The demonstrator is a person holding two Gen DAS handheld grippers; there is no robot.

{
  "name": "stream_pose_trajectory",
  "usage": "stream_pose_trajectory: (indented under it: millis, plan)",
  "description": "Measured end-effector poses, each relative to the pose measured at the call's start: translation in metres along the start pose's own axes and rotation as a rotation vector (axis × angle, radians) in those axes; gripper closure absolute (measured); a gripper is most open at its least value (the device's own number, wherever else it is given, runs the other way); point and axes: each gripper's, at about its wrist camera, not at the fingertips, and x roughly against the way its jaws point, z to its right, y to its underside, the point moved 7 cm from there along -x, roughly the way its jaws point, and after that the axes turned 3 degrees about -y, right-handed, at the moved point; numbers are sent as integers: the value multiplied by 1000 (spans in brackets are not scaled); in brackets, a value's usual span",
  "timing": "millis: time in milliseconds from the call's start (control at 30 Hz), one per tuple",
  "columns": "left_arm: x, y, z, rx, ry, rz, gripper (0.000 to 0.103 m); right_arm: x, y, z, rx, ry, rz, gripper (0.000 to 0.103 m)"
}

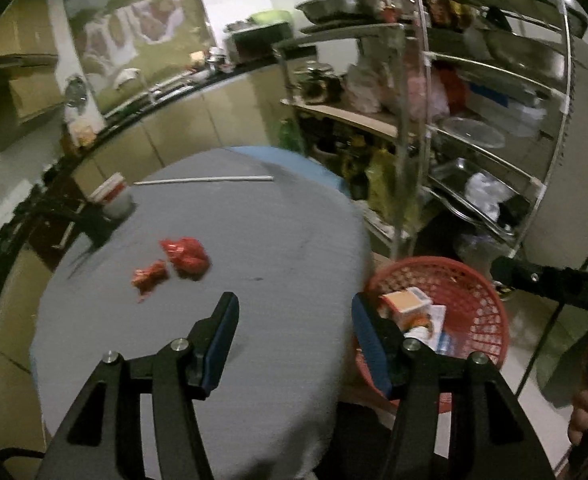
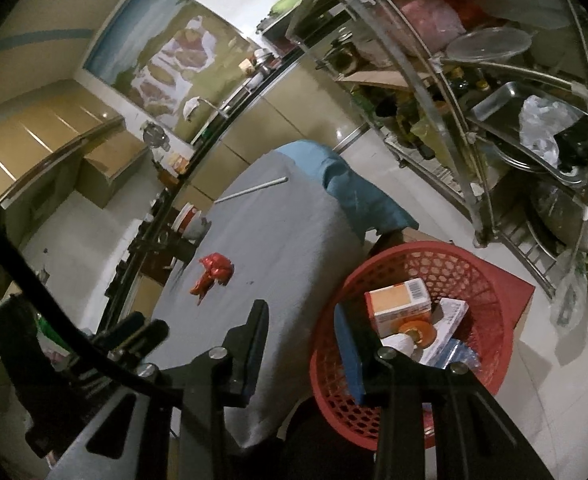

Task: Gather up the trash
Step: 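Move both open tools back over the table toward the orange and red bags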

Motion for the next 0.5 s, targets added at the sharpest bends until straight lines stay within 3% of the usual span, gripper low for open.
stream_pose_trajectory:
  millis: [100, 500]
  plan:
    - [5, 1, -13, 9, -34, 17, 43, -2, 2, -7, 11, -1, 2, 37]
    - [17, 13, -58, 91, -72, 34, 43, -10, 9, -55, 140, -2, -4, 37]
